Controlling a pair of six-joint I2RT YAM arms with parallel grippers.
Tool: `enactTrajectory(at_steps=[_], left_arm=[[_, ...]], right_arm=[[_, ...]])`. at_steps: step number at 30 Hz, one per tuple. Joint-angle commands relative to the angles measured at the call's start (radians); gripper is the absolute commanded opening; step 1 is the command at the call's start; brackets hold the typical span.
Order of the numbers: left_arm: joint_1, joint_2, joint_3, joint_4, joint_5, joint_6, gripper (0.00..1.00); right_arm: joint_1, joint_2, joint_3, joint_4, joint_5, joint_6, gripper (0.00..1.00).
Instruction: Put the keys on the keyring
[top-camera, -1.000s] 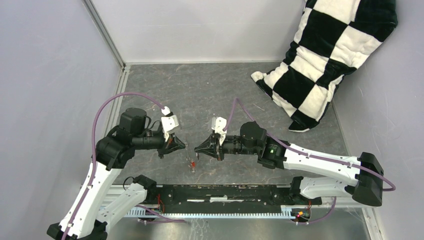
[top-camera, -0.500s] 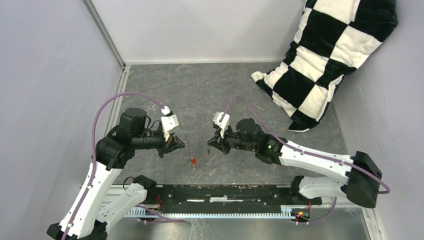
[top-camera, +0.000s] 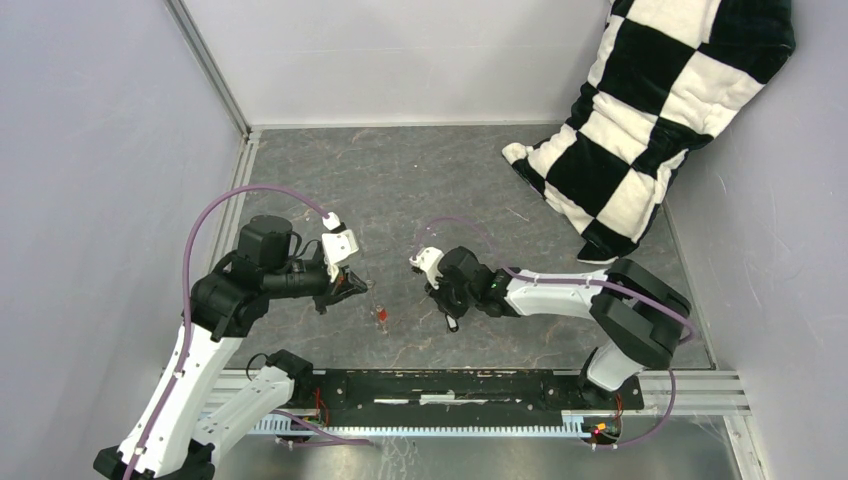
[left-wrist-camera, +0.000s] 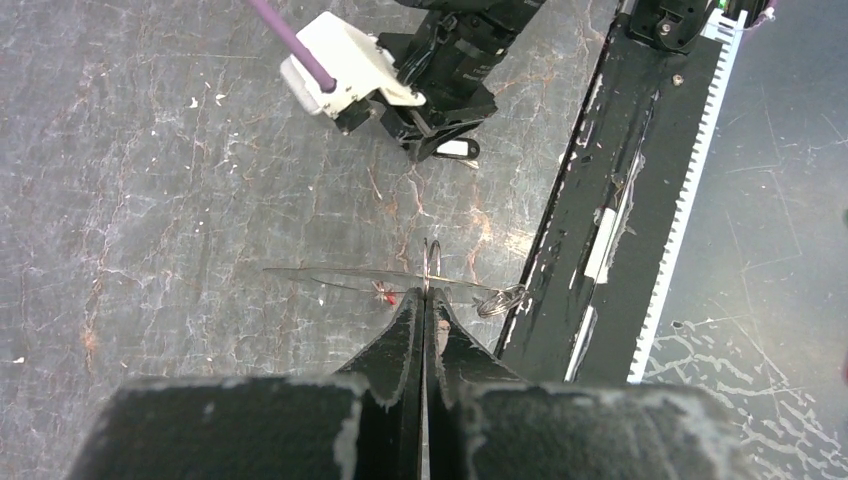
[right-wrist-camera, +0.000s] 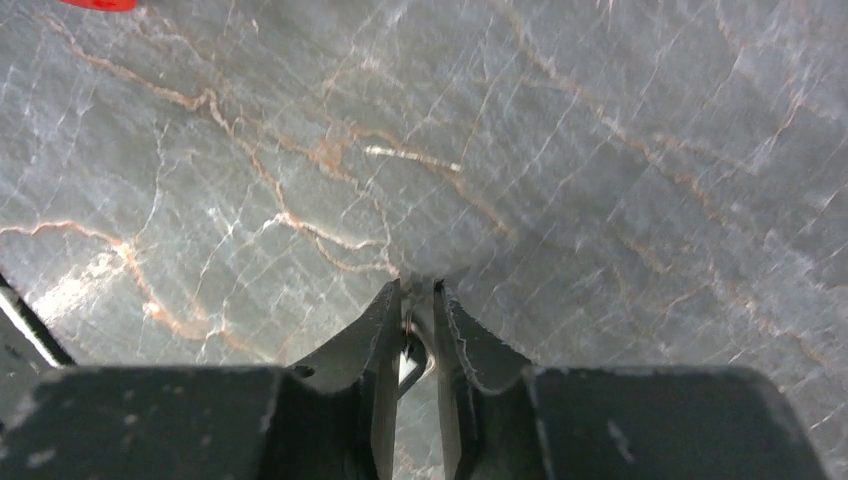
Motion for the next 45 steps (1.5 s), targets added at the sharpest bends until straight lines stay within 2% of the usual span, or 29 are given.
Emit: enactTrajectory(at_steps=[1, 3, 8, 9, 10, 11, 12, 14, 15, 17, 19, 21, 22, 23, 24, 26, 27, 29, 30, 35, 39, 45], left_arm=[[0.001, -0.004, 0.045, 0.017, -0.001, 0.043, 0.02], [0.001, -0.002, 0.047, 0.016, 0.001, 0.046, 0.02], [0.001, 0.001, 0.058, 0.009, -0.003, 0.062, 0.02], [0.001, 0.000, 0.063, 0.006, -0.004, 0.063, 0.02], [0.001, 0.000, 0.068, 0.004, -0.003, 0.064, 0.02], [0.001, 0.001, 0.071, 0.003, -0.004, 0.066, 0.02], [0.001, 0.000, 0.073, 0.000, -0.005, 0.069, 0.02], [0.001, 0.001, 0.074, -0.004, -0.008, 0.082, 0.02], [0.001, 0.000, 0.073, -0.005, -0.011, 0.088, 0.02], [0.001, 0.002, 0.076, -0.005, -0.016, 0.093, 0.02], [0.001, 0.005, 0.081, -0.004, -0.016, 0.094, 0.02], [0.000, 0.007, 0.085, -0.004, -0.013, 0.092, 0.02], [0.001, 0.008, 0.086, -0.005, -0.011, 0.092, 0.02], [0.001, 0.009, 0.088, -0.005, -0.009, 0.092, 0.02], [0.001, 0.010, 0.091, -0.005, -0.008, 0.093, 0.02], [0.001, 0.010, 0.097, -0.005, -0.013, 0.094, 0.02], [0.001, 0.010, 0.098, -0.005, -0.014, 0.094, 0.02], [0.001, 0.012, 0.098, -0.004, -0.006, 0.094, 0.02], [0.000, 0.015, 0.100, -0.003, -0.005, 0.092, 0.02], [0.000, 0.015, 0.095, -0.003, -0.009, 0.092, 0.02], [0.001, 0.011, 0.085, -0.004, -0.013, 0.094, 0.02], [0.001, 0.010, 0.091, -0.008, -0.018, 0.098, 0.02]], right_arm=[[-0.003, 0.036, 0.092, 0.037, 0.011, -0.034, 0.32], [-0.003, 0.040, 0.104, 0.036, 0.006, -0.038, 0.40], [-0.004, -0.039, 0.137, -0.031, 0.061, -0.040, 0.45], [-0.004, -0.080, 0.134, -0.039, 0.076, -0.037, 0.50], [-0.004, -0.144, 0.106, -0.008, 0.075, -0.026, 0.92], [-0.003, -0.232, 0.039, 0.064, 0.100, 0.008, 0.98], [-0.003, -0.293, -0.036, 0.164, 0.124, 0.078, 0.98], [-0.003, -0.363, -0.187, 0.321, 0.056, 0.148, 0.98], [-0.004, -0.355, -0.211, 0.349, -0.014, 0.151, 0.98], [-0.004, -0.310, -0.159, 0.233, -0.037, 0.178, 0.98], [-0.004, -0.313, -0.118, 0.152, -0.001, 0.163, 0.98], [-0.003, -0.418, -0.157, 0.154, 0.159, 0.182, 0.98], [-0.003, -0.460, -0.236, 0.244, 0.147, 0.227, 0.98], [-0.003, -0.485, -0.385, 0.435, 0.067, 0.275, 0.98], [-0.008, -0.469, -0.420, 0.490, -0.031, 0.275, 0.98], [-0.008, -0.386, -0.307, 0.300, -0.046, 0.172, 0.98], [-0.008, -0.364, -0.282, 0.258, -0.040, 0.144, 0.95], [-0.008, -0.339, -0.280, 0.264, -0.039, 0.131, 0.77], [-0.008, -0.329, -0.280, 0.269, -0.036, 0.129, 0.71], [-0.008, -0.295, -0.337, 0.379, -0.024, 0.171, 0.67], [-0.009, -0.274, -0.366, 0.452, -0.014, 0.185, 0.56], [-0.011, -0.201, -0.324, 0.464, -0.013, 0.169, 0.38]])
